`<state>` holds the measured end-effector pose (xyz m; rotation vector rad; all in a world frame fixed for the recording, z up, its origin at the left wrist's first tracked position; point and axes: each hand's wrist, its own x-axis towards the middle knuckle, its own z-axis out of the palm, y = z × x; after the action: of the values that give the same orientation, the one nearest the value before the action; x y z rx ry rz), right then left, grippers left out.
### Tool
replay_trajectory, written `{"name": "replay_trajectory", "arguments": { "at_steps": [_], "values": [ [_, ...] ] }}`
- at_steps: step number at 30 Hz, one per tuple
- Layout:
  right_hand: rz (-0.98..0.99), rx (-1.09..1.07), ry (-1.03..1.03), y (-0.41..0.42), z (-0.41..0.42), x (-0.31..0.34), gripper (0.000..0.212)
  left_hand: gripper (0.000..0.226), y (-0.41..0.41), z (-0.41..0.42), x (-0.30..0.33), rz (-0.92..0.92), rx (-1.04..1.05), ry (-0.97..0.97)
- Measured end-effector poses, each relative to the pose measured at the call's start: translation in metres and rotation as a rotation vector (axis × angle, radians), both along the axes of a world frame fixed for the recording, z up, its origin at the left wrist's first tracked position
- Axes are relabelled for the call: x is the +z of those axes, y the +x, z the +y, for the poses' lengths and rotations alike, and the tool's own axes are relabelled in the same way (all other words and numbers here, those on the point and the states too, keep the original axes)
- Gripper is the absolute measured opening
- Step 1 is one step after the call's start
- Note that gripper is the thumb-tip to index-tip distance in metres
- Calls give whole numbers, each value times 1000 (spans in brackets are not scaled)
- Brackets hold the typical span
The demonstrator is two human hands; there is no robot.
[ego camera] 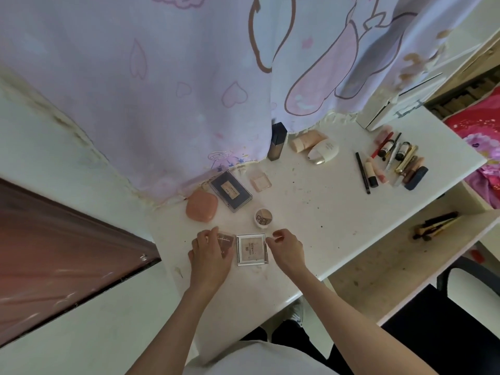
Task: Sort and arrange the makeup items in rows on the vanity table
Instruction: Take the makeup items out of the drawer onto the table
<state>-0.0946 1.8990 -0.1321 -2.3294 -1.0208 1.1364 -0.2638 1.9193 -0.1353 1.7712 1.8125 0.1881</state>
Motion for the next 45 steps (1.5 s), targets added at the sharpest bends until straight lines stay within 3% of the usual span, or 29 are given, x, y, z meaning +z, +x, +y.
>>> {"name": "replay_trajectory", "arguments": {
  "at_steps": [4, 9, 14, 25, 31, 36, 41, 45],
  "values": [
    [-131, 118, 158, 31, -12, 15, 46, 47, 24, 4, 23, -145, -183, 154],
    [-360, 213, 257, 88, -30, 37, 56, 54, 77, 17, 45, -34, -434, 273],
    [-446, 107, 281, 159, -49, 50, 60, 54, 146, 21, 55, -25, -610, 335],
    [-450, -65, 146, 352, -110, 12, 53, 57, 342, -24, 38, -37, -936, 297],
    [-618, 125, -54, 450, -121, -41, 44, 49, 433, -63, -27, -14, -1128, 234],
    [-697, 341, -217, 516, -93, -74, 43, 48, 490, -61, -89, -3, -1087, 91],
    [-740, 525, -429, 555, -60, -101, 24, 51, 540, -47, -138, 1, -1016, 24],
    [-693, 565, -395, 571, -41, -119, 21, 32, 572, -40, -163, -16, -889, 47]
  ]
}}
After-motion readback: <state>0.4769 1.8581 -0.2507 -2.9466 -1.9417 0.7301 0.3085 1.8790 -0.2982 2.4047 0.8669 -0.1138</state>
